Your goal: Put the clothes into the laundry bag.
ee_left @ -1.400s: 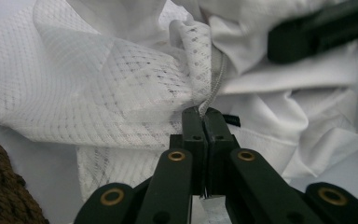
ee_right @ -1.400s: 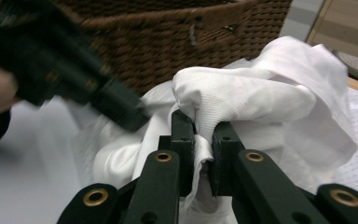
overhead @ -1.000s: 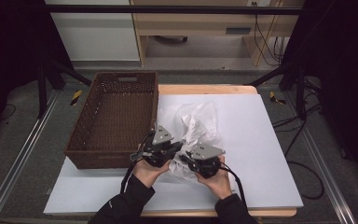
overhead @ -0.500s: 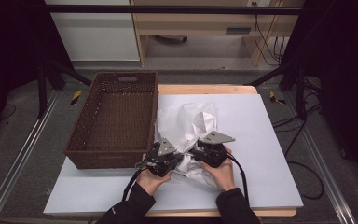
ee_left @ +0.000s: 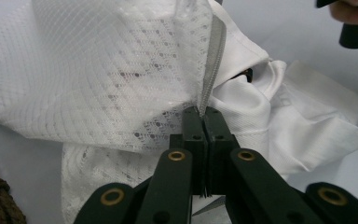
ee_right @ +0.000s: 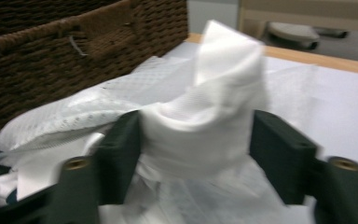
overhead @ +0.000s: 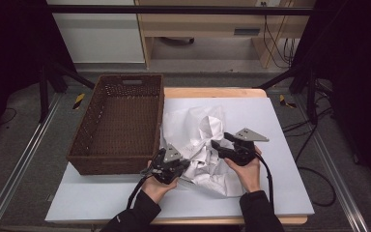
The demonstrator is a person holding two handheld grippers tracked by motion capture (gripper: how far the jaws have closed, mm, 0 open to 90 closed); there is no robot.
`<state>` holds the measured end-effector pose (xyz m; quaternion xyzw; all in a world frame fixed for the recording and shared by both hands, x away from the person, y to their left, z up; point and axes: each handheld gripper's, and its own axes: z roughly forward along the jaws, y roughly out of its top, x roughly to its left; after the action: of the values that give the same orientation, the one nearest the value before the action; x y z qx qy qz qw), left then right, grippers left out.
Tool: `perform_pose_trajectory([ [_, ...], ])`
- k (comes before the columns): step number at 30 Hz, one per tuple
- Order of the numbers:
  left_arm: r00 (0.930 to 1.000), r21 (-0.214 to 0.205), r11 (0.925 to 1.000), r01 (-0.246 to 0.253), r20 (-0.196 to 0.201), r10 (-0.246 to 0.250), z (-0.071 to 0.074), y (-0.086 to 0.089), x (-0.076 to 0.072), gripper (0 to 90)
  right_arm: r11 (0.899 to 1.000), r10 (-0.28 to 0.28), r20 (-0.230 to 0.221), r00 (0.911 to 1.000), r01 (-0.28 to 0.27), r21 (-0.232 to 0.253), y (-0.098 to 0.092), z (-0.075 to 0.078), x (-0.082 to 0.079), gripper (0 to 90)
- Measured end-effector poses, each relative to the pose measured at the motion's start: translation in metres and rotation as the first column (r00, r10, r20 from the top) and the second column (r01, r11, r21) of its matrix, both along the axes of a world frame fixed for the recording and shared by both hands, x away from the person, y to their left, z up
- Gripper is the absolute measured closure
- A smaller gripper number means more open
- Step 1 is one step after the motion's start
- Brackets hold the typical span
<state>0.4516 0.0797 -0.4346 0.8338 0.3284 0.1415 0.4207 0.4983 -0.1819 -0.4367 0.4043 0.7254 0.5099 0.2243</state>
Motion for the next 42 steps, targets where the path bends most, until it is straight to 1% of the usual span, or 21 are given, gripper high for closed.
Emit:
perform_pose_trajectory([
  [1,1.0,-0.003,1.0,-0.001,-0.001,0.001,0.0,0.001,0.0,89.0,1.0,0.006,0.005,1.0,-0.006,-0.017,0.004,-0.001,0.001,61.8],
  [2,1.0,-0.006,1.0,-0.002,-0.003,0.002,0.0,0.001,0.0,89.0,0.999,0.014,0.007,0.9999,-0.014,-0.034,0.006,0.0,0.0,73.8],
  [3,1.0,-0.007,1.0,-0.002,-0.002,0.002,0.0,0.002,0.0,89.0,0.999,0.031,0.02,0.9993,-0.03,-0.038,0.007,0.001,-0.004,83.0],
  [4,1.0,-0.007,1.0,-0.002,-0.001,0.002,0.0,0.002,0.0,89.0,0.998,0.052,0.036,0.998,-0.05,-0.046,0.007,0.004,-0.009,86.7],
  [6,1.0,-0.01,0.9999,-0.002,-0.001,0.002,-0.001,0.002,0.0,89.0,0.994,0.09,0.055,0.9944,-0.087,-0.058,0.006,0.009,-0.02,87.6],
  [8,1.0,-0.018,0.9998,-0.004,-0.005,0.004,0.0,0.002,0.0,89.0,0.987,0.151,0.065,0.9864,-0.146,-0.071,0.007,0.014,-0.035,87.8],
  [11,1.0,-0.03,0.9995,-0.006,-0.005,0.006,0.004,0.003,0.001,89.0,0.958,0.271,0.105,0.9568,-0.257,-0.13,0.017,0.012,-0.06,87.8],
  [13,1.0,-0.04,0.9992,-0.007,-0.002,0.006,0.013,0.002,0.002,89.1,0.943,0.317,0.106,0.9424,-0.301,-0.143,0.025,0.008,-0.068,87.6],
  [14,1.0,-0.052,0.9987,-0.004,-0.001,0.004,0.018,0.002,0.001,89.1,0.934,0.339,0.098,0.9357,-0.322,-0.153,0.03,0.005,-0.07,87.6],
  [17,0.9991,-0.072,0.9974,0.007,0.042,-0.004,0.039,-0.002,-0.003,89.1,0.917,0.368,0.051,0.9284,-0.353,-0.184,0.05,-0.006,-0.063,87.7],
  [18,0.998,-0.067,0.9977,0.008,0.064,-0.004,0.046,-0.004,-0.005,89.1,0.917,0.367,0.032,0.9298,-0.355,-0.183,0.056,-0.009,-0.059,87.8],
  [20,0.9958,-0.061,0.9981,0.013,0.091,-0.008,0.057,-0.007,-0.009,89.1,0.918,0.345,0.007,0.9385,-0.336,-0.211,0.066,-0.013,-0.049,87.9],
  [22,0.9949,-0.059,0.9978,0.028,0.098,-0.022,0.061,-0.009,-0.012,89.2,0.93,0.29,-0.003,0.9569,-0.283,-0.233,0.073,-0.015,-0.037,87.9],
  [25,0.9955,-0.067,0.9962,0.055,0.081,-0.05,0.054,-0.01,-0.016,89.1,0.962,0.157,-0.011,0.9876,-0.155,-0.226,0.075,-0.019,-0.016,87.9],
  [27,0.9967,-0.053,0.9971,0.055,0.063,-0.051,0.043,-0.009,-0.016,89.1,0.983,0.079,-0.008,0.9968,-0.08,-0.165,0.073,-0.028,-0.001,87.6],
  [29,0.9986,-0.052,0.9975,0.048,0.025,-0.047,0.026,-0.007,-0.013,89.1,0.992,0.058,-0.001,0.9983,-0.058,-0.116,0.071,-0.031,0.004,86.9],
  [32,0.9995,-0.036,0.9989,0.029,-0.009,-0.03,0.008,-0.005,-0.009,89.1,0.99,0.074,0.028,0.9969,-0.07,-0.124,0.069,-0.026,-0.003,81.8],
  [34,0.9996,-0.032,0.9993,0.02,-0.021,-0.02,0.0,-0.004,-0.005,89.1,0.99,0.095,0.03,0.995,-0.091,-0.104,0.062,-0.02,-0.01,76.6],
  [37,0.9998,-0.033,0.9994,0.008,-0.017,-0.009,-0.003,-0.002,-0.003,89.1,0.986,0.131,0.016,0.9912,-0.129,-0.103,0.046,-0.01,-0.028,69.7],
  [39,0.9998,-0.032,0.9995,-0.001,-0.017,0.0,-0.003,0.0,-0.001,89.1,0.985,0.154,-0.005,0.988,-0.154,-0.079,0.028,-0.005,-0.042,61.3],
  [42,0.9998,-0.031,0.9995,-0.003,-0.017,0.003,-0.004,0.001,0.0,89.1,0.988,0.137,0.027,0.9902,-0.135,-0.078,0.008,0.0,-0.054,59.3],
])
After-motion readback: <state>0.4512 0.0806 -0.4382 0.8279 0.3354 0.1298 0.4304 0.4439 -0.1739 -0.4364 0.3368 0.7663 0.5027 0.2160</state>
